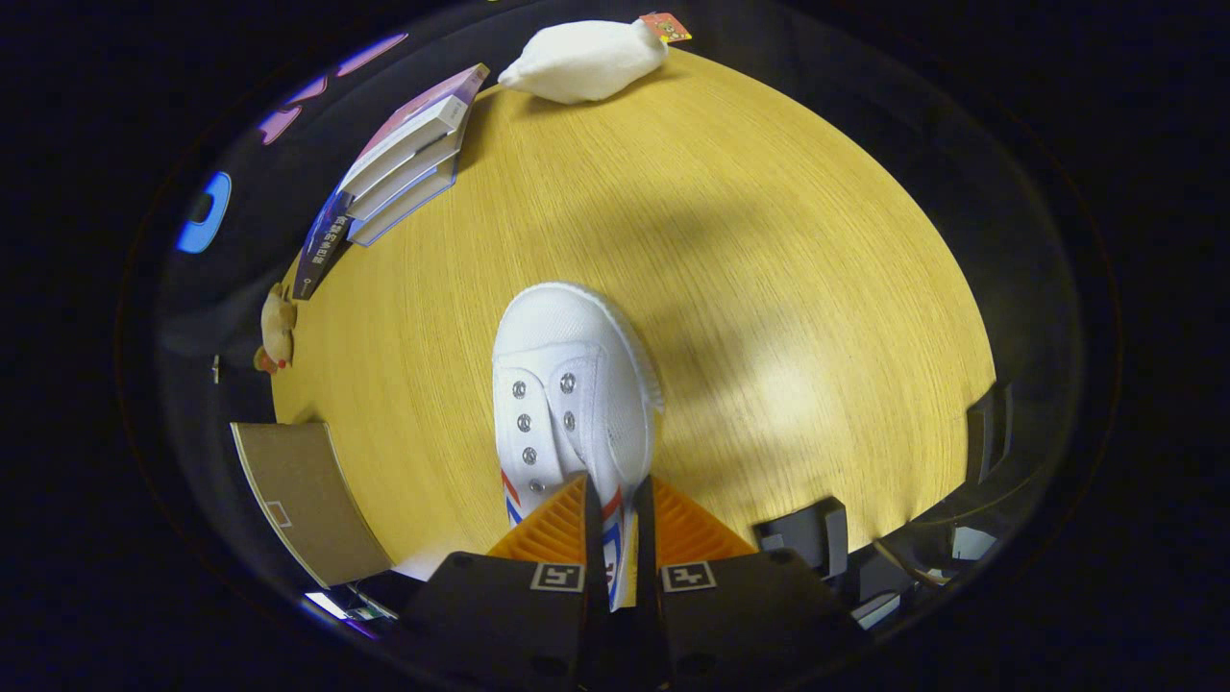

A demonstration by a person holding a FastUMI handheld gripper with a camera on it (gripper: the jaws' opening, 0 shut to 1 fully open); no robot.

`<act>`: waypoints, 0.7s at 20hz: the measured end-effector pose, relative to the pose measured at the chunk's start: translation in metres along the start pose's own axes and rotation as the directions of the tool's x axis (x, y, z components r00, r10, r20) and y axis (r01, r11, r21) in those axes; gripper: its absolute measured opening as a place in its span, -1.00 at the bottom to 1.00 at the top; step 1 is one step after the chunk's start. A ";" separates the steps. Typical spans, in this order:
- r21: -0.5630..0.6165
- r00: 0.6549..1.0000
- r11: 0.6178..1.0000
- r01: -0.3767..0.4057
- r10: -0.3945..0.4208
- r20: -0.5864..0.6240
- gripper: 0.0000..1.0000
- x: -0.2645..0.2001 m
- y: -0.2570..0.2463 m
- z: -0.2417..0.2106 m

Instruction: Open the storage box then place both shoes into the box .Put the left shoe in first, then the right shoe, with the right side of both shoes facing outward in a uniform manner.

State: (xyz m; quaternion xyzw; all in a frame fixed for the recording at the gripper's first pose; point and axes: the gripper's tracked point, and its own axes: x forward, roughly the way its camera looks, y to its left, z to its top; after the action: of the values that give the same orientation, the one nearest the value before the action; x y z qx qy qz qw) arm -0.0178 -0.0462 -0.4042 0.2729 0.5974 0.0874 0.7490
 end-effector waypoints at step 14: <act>-0.058 0.944 0.952 -0.300 0.305 0.123 -0.72 -0.132 0.231 -0.011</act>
State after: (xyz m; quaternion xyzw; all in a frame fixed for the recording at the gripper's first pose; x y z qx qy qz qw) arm -0.0186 0.0898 -0.1754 0.3523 0.4964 0.1948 0.7691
